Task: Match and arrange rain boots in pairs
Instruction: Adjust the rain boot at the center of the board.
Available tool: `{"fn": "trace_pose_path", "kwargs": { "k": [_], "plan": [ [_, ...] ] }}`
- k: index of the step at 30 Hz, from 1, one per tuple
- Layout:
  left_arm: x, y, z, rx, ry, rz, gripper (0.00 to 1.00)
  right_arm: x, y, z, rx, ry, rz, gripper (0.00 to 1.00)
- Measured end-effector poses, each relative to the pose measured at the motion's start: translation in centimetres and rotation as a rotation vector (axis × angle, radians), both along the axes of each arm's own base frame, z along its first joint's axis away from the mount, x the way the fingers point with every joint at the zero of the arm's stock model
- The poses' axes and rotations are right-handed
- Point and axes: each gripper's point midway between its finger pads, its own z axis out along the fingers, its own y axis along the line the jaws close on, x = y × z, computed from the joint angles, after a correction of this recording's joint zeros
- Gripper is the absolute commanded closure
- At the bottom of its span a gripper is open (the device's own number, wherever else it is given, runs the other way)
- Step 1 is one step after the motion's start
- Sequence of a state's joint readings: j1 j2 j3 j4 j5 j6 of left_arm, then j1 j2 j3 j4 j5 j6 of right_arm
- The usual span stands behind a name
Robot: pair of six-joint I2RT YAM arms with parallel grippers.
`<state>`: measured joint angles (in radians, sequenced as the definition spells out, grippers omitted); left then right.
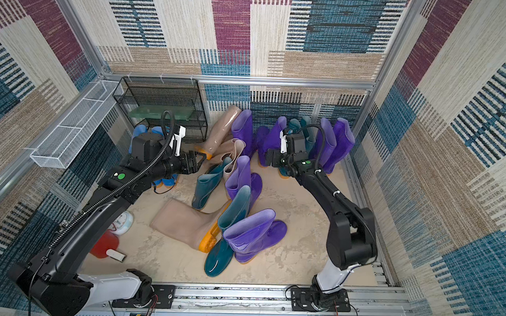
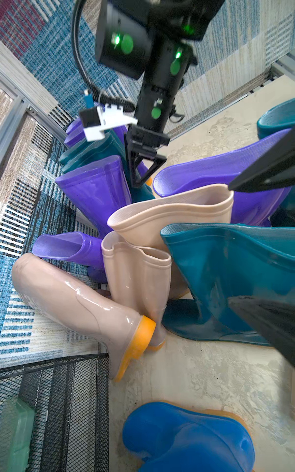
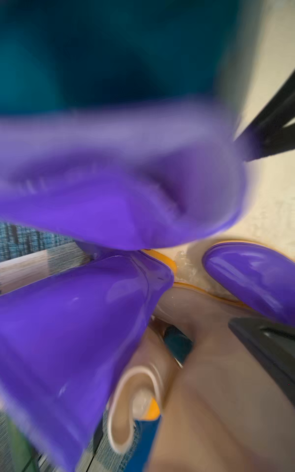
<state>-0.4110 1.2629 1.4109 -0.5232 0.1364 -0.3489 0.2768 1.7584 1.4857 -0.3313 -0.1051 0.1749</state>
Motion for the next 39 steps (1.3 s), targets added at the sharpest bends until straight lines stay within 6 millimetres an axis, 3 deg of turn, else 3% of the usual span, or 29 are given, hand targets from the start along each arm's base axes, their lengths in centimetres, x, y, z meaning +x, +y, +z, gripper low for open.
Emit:
{"fn": "trace_pose_path", "kwargs": {
  "k": [1, 3, 5, 6, 10, 12, 16, 21, 30, 36, 39],
  "plan": [
    [0.0, 0.0, 0.0, 0.0, -0.001, 0.0, 0.33, 1.3, 0.4, 0.2, 0.003, -0.004, 0.002, 0.31],
    [-0.1, 0.0, 0.2, -0.002, -0.008, 0.002, 0.33, 2.9, 1.2, 0.7, 0.013, -0.022, 0.012, 0.36],
    [-0.2, 0.1, 0.5, -0.005, -0.017, 0.002, 0.33, 4.0, 1.7, 0.8, 0.012, -0.033, 0.023, 0.52],
    [-0.3, 0.2, 0.6, -0.006, -0.022, 0.004, 0.33, 4.6, 1.8, 0.7, 0.013, -0.036, 0.022, 0.65],
    [-0.4, 0.6, 1.0, -0.001, -0.035, 0.022, 0.33, 5.7, 2.6, 0.6, 0.002, -0.038, 0.025, 0.93],
    [-0.4, 0.6, 1.1, 0.0, -0.036, 0.023, 0.33, 5.8, 3.0, 1.0, -0.036, -0.048, 0.007, 1.0],
    [-0.4, 0.6, 1.5, -0.001, -0.044, 0.022, 0.33, 4.6, 4.0, 1.3, -0.103, -0.054, 0.006, 1.0],
    [-0.3, 0.6, 1.4, -0.001, -0.043, 0.022, 0.33, 2.3, 1.2, 0.8, -0.183, -0.02, -0.063, 1.0],
    [-0.4, 0.6, 0.9, 0.0, -0.034, 0.019, 0.33, -0.2, -0.3, 1.4, -0.285, -0.009, -0.141, 1.0],
    [-0.5, 0.5, 1.1, -0.01, -0.035, 0.015, 0.33, 0.8, 1.2, 1.3, -0.36, -0.028, -0.168, 0.86],
    [-0.4, 0.1, 1.3, -0.018, -0.024, 0.0, 0.32, 1.6, 1.7, 0.1, -0.389, -0.019, -0.171, 0.51]
  ]
}}
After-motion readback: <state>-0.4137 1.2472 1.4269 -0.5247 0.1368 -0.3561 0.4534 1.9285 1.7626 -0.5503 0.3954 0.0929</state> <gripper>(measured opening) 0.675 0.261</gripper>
